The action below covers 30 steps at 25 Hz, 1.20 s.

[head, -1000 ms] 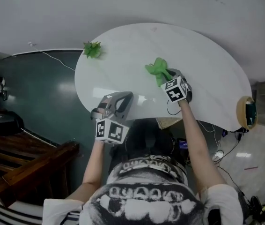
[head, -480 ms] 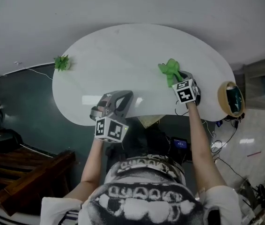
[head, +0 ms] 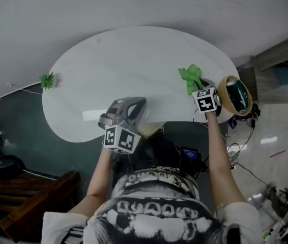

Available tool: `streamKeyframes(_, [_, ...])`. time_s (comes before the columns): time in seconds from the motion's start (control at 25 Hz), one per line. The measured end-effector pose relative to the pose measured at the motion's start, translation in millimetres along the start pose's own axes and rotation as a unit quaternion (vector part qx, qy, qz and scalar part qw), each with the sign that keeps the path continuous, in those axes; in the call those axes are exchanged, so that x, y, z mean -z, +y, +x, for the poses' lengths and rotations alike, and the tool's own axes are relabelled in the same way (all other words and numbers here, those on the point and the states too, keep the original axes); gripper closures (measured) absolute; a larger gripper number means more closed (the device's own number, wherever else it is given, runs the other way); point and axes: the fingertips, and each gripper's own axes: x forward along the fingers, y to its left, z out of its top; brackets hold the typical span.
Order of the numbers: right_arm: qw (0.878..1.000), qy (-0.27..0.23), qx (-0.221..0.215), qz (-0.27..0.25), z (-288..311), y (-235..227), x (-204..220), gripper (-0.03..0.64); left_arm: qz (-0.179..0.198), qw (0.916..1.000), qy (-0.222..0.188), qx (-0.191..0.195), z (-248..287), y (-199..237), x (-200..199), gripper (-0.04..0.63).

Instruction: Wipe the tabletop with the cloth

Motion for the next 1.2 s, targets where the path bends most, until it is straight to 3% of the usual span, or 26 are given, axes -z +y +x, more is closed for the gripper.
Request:
streamKeyframes(0.36, [0.999,0.002,0.018,0.039,-5.6,-30.9,40.4,0.532,0.009,0.9999,0.004,0.014,18.6,-19.8,-14.5,0.584])
streamKeyframes(0.76, [0.999,0.001,0.027,0.035,-16.3,-28.0,34.4,0.532,-0.006,0.9997,0.019,-0.013,-15.1,-12.6,4.1,0.584])
streamKeyframes(0.96, [0.999,-0.023,0.023,0.015,-23.7,7.5,-1.2,0.531,-0.014,0.9987,0.024,-0.042,-55.2,1.9,26.0,0.584])
streamKeyframes(1.2, [0.999,-0.045,-0.007,-0.019,-27.6,90.0,-48.5,0.532,-0.031,0.9958,0.043,-0.075,-123.2,11.9,72.5,0.584])
